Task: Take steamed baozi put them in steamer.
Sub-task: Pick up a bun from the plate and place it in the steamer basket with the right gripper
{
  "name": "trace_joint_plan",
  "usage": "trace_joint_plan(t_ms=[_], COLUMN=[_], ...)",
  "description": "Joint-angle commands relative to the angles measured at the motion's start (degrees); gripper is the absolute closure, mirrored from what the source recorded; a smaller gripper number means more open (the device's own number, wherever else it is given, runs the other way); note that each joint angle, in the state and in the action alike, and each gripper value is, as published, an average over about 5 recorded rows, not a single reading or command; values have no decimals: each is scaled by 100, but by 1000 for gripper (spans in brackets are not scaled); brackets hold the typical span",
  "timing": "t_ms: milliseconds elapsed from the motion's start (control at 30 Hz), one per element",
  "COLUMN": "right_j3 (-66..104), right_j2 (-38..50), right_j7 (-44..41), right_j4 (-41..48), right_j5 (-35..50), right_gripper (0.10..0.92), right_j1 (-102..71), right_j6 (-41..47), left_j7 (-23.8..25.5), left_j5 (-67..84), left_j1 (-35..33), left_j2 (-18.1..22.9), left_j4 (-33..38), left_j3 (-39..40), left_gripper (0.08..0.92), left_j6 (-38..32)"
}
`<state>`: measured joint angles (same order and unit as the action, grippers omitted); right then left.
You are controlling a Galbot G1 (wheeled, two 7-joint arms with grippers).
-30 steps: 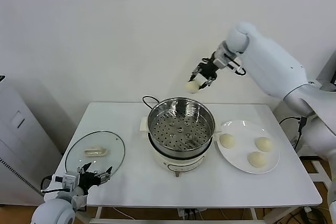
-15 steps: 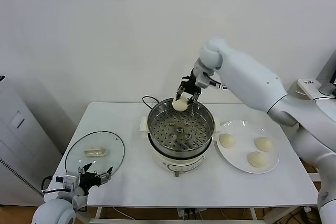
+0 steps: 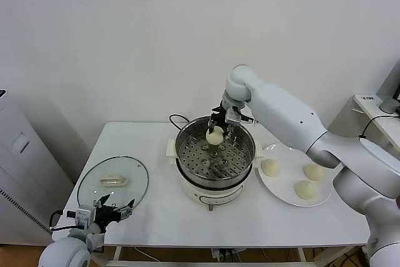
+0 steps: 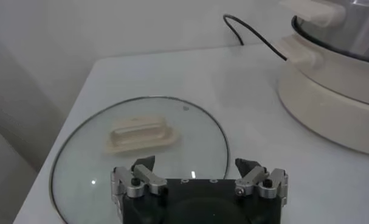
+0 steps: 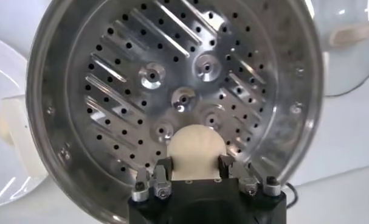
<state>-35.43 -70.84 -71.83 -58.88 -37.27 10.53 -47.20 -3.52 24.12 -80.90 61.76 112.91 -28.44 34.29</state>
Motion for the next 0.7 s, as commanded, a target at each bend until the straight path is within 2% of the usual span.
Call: trace_joint_plan(t_ms=[33,200,500,600,700], right_j3=[115,176,185,155,27], right_j2=[-36,-85,-73,6,144], right_j7=[16,106,381,372,241], right_j4=[-63,10,-39,-85,-10], right_j5=[-458,-573,-602,-313,304], right_gripper=[541,516,263,214,204], right_j1=[-199,-249,-233,-93,233], right_j6=[-280,-280,-280,-280,-280], left_j7=[3,5,12,13,12], left_j5=[-1,-1,-3,-8,-21], left_j1=[2,-1,0,-11,-39], left_j2=[3,14,29,37,47], left_j4=[-2,1,7,21,49], left_j3=[2,2,14,17,5], left_gripper=[177,177,177,177,177], left_j6=[0,0,2,4,9])
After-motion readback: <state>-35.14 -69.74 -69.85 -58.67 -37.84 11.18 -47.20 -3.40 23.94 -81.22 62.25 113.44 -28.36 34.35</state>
